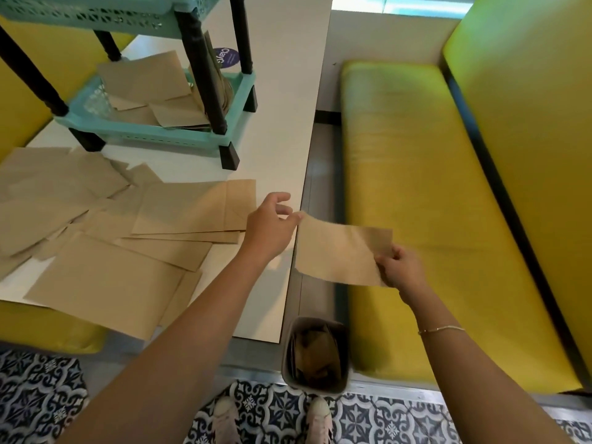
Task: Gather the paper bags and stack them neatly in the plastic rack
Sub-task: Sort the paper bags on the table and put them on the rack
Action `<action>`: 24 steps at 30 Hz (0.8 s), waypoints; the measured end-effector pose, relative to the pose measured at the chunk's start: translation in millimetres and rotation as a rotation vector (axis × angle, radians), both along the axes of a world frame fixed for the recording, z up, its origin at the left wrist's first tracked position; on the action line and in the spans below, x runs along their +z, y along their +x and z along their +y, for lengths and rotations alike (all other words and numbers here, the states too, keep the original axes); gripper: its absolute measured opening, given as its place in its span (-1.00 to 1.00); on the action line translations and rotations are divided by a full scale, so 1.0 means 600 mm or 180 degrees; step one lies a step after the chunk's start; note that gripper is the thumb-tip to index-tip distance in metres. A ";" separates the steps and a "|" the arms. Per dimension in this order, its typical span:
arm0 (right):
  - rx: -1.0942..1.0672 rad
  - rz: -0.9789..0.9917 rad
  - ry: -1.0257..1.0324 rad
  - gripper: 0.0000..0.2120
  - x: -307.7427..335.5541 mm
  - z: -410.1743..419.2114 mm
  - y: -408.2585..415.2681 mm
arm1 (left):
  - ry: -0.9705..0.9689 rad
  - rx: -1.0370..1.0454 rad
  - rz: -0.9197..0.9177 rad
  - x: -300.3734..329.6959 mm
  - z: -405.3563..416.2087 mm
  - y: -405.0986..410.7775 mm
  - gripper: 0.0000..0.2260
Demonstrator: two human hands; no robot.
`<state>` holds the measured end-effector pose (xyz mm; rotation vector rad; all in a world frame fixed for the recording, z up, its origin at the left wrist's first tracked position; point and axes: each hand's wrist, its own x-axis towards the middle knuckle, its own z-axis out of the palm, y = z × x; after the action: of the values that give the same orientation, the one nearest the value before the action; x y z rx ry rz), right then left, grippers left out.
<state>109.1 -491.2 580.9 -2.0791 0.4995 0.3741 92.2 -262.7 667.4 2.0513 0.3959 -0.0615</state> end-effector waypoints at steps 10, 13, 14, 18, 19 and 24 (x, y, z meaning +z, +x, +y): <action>0.1373 0.0523 -0.1452 -0.63 -0.133 0.014 -0.114 | 0.0246 0.0121 -0.0277 -0.014 0.000 -0.027 -0.77; 0.1877 0.0787 -0.1421 -0.60 -0.151 0.040 -0.128 | 0.0314 0.0230 -0.0319 -0.016 0.006 -0.038 -0.78; 0.1903 0.0815 -0.1302 -0.57 -0.151 0.049 -0.127 | 0.0321 0.0283 -0.0319 -0.017 0.010 -0.041 -0.78; 0.1772 0.0349 -0.1112 -0.61 -0.103 0.090 -0.076 | 0.0374 0.0486 -0.0316 -0.019 0.033 -0.054 -0.80; 0.1661 0.0096 -0.1103 -0.64 -0.077 0.103 -0.057 | 0.0413 0.0522 -0.0303 -0.019 0.040 -0.057 -0.80; 0.0899 -0.1020 -0.0700 -0.69 0.078 0.198 0.005 | 0.0692 0.0804 -0.0121 -0.017 0.101 -0.062 -0.78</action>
<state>112.0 -372.3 627.6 -2.3745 0.0557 0.1454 55.0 -202.0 657.3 2.1944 0.6586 0.1809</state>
